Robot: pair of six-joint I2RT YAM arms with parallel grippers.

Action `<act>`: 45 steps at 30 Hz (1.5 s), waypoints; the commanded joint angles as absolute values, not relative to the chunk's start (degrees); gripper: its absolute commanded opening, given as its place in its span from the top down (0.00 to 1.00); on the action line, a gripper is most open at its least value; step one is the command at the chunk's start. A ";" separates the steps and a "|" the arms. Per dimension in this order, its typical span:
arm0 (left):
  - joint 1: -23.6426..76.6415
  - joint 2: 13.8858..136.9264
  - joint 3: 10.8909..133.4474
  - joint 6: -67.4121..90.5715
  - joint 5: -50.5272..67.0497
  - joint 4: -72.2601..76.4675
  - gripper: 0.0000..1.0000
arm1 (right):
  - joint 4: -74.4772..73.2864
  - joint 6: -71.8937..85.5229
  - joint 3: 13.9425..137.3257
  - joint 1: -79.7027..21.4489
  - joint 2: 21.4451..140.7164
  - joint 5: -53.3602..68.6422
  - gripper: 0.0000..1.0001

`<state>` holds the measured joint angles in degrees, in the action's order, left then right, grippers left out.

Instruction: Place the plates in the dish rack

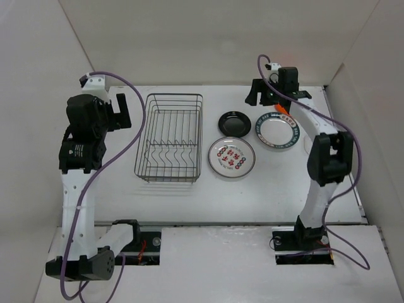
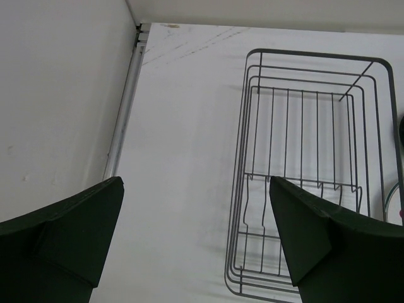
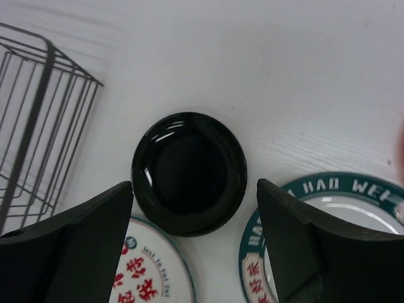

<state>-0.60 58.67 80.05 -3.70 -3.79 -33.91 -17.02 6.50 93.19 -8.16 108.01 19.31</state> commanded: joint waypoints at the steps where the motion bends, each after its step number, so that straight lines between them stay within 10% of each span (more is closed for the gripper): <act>1: -1.75 56.95 80.42 -4.13 -1.42 -30.75 0.00 | -18.97 3.60 104.39 -6.59 114.94 26.45 0.18; 27: -6.59 57.48 82.53 -4.13 8.00 -32.87 0.00 | -32.34 -0.44 121.28 -7.12 138.25 29.88 0.23; 39: -7.12 58.01 83.06 -4.13 8.00 -32.87 0.00 | -36.99 -0.44 123.31 -8.26 141.15 27.25 0.60; 45: -7.12 58.01 83.06 -4.65 8.00 -33.40 0.00 | -40.07 0.09 124.37 -8.79 142.21 23.55 0.62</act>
<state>-6.87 58.35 80.68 -3.90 7.14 -34.17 -37.28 0.30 121.91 -8.12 141.14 26.28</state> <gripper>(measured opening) 0.997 0.381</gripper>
